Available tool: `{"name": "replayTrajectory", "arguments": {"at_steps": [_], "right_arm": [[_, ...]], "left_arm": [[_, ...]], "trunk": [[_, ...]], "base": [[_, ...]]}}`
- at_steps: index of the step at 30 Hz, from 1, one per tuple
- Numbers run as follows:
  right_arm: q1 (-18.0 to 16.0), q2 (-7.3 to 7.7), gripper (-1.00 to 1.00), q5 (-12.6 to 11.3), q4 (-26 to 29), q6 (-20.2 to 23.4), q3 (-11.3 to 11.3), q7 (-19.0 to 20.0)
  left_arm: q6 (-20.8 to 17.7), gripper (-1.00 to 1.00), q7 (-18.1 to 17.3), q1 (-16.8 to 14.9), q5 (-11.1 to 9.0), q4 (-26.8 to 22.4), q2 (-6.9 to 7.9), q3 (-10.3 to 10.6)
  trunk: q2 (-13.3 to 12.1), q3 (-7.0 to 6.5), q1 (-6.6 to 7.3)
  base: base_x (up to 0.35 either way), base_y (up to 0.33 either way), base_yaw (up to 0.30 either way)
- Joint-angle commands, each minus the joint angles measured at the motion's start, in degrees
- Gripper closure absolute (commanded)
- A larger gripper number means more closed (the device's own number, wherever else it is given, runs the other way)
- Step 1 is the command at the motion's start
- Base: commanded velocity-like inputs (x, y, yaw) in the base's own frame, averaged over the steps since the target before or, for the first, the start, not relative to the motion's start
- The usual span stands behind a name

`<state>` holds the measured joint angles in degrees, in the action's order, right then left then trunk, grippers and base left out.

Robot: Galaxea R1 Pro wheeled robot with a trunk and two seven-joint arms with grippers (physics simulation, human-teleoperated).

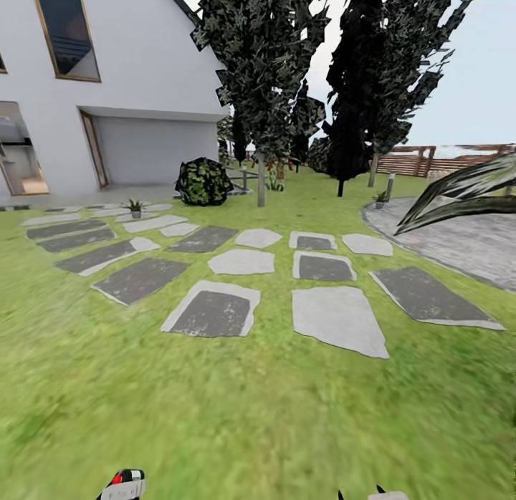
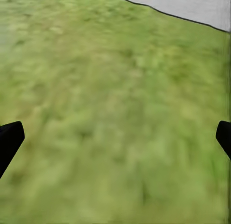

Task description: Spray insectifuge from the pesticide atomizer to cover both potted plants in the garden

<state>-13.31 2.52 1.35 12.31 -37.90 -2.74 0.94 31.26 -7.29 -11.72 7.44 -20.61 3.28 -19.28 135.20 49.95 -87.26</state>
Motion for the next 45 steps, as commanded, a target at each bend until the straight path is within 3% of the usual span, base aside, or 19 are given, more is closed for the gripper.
{"name": "replayTrajectory", "arguments": {"at_steps": [1,21,45], "right_arm": [[-0.05,0.03,-1.0,0.0,-0.05,-0.16,-0.25,-0.06],[-0.05,0.03,-1.0,0.05,-0.07,-0.16,-0.25,-0.06],[-0.05,0.03,-1.0,0.05,-0.06,-0.16,-0.25,-0.06]], "left_arm": [[0.2,1.0,-0.27,-0.04,0.57,0.0,-0.03,-0.49],[0.2,1.0,-0.27,-0.05,0.55,0.03,-0.03,-0.49],[0.2,1.0,-0.27,-0.05,0.55,-0.02,-0.03,-0.49]], "trunk": [[0.02,0.03,-0.02],[0.02,-0.22,-0.02],[0.02,-0.22,-0.02]], "base": [[0.339,0.0,-0.233],[0.338,0.0,-0.227],[0.338,0.0,-0.012]]}}
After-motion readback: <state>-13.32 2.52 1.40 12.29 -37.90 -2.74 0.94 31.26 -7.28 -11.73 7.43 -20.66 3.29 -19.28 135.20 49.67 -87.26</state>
